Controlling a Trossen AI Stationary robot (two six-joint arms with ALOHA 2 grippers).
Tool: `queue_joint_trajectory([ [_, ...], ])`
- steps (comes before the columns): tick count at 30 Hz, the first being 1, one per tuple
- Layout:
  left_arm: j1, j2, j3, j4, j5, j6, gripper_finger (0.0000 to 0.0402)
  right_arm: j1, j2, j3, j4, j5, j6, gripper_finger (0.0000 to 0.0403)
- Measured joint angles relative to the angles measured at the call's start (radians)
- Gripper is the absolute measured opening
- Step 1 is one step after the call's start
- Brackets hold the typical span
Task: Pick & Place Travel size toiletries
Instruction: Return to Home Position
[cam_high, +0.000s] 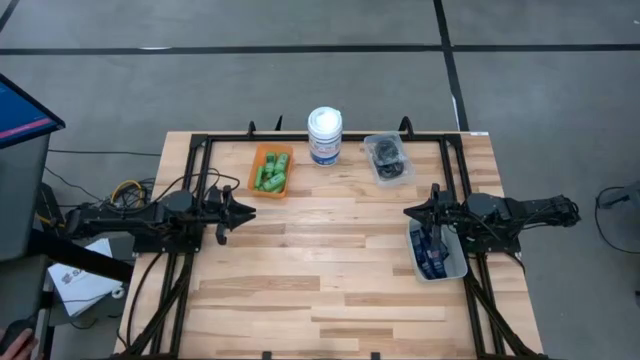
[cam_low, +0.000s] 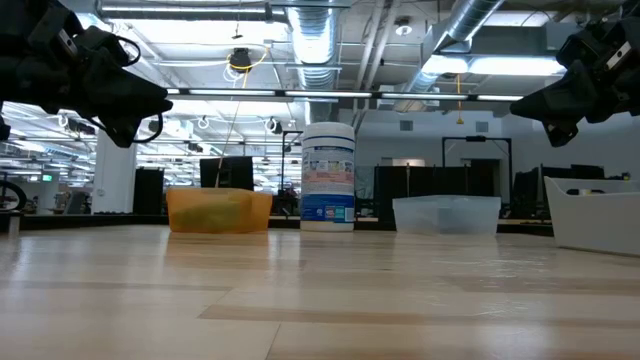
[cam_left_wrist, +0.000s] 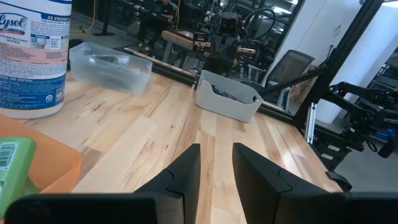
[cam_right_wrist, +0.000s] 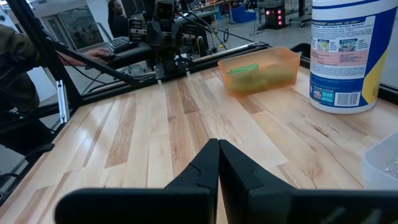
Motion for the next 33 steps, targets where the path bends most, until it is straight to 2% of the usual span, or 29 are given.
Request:
queue_joint_trajectory([
  [33,0.000,0.000,0.000,0.014,0.000,0.000,0.0089,0.000,0.000,0.000,0.000,0.000,0.000,0.0000],
])
